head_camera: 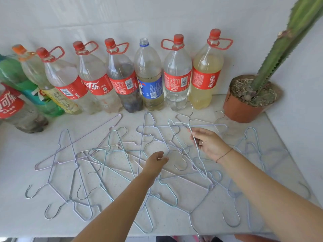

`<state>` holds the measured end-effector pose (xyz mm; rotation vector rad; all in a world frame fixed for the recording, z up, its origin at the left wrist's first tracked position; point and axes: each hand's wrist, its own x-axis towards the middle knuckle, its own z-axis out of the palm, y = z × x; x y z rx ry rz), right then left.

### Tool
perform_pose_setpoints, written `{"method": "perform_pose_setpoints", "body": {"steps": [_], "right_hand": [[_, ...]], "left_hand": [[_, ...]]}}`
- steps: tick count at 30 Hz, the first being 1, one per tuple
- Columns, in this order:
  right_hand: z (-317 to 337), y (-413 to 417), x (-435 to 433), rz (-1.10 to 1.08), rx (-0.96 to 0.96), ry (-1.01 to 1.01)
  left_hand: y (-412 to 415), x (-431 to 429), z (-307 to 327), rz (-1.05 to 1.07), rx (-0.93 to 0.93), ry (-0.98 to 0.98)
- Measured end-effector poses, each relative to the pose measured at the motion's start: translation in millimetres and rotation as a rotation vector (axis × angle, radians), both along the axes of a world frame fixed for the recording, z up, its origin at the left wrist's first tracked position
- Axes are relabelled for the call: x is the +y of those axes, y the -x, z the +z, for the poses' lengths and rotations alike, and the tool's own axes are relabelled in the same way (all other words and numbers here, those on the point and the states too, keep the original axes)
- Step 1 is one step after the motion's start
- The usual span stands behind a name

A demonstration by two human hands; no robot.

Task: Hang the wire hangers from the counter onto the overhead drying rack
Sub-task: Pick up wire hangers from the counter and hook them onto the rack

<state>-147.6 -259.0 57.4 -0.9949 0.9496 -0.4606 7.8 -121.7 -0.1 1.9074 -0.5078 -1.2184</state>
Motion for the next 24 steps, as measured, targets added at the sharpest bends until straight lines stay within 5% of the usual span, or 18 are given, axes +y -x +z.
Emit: {"method": "perform_pose_setpoints", "body": {"steps": [12,24], "right_hand": [[10,14,0,0.043,-0.106,-0.044],[71,-14,-4,0.266,-0.368,-0.107]], "left_hand": [[-10,2,16,0.191,0.320,-0.120],[1,37,58,0.373,0.214,-0.017]]}}
